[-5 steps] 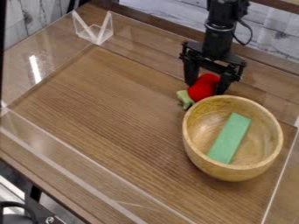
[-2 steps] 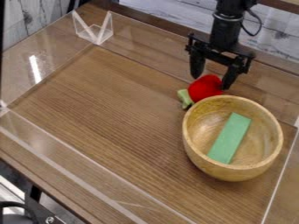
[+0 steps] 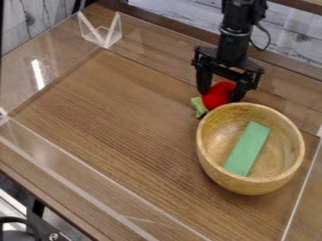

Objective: Move the red fruit to the right side of the table

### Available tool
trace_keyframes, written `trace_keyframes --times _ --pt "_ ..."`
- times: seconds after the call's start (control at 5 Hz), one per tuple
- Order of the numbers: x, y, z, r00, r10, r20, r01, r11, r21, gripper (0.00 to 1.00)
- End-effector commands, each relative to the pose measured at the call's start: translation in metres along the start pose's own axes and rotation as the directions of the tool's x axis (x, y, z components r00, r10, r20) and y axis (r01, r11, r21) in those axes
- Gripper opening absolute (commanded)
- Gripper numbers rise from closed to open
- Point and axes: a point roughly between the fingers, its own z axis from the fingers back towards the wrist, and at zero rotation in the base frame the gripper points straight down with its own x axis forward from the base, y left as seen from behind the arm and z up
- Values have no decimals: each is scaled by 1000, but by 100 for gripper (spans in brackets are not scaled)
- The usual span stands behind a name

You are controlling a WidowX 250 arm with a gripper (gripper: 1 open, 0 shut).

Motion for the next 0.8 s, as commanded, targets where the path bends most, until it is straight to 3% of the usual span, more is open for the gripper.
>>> trace_keyframes --times 0.0,0.2,0.6 --pt "6 -5 29 995 3 104 -2 1000 -4 100" --pt "4 -15 25 994 -2 111 3 1000 -3 100" --pt "4 -15 14 986 -102 136 103 995 -5 100"
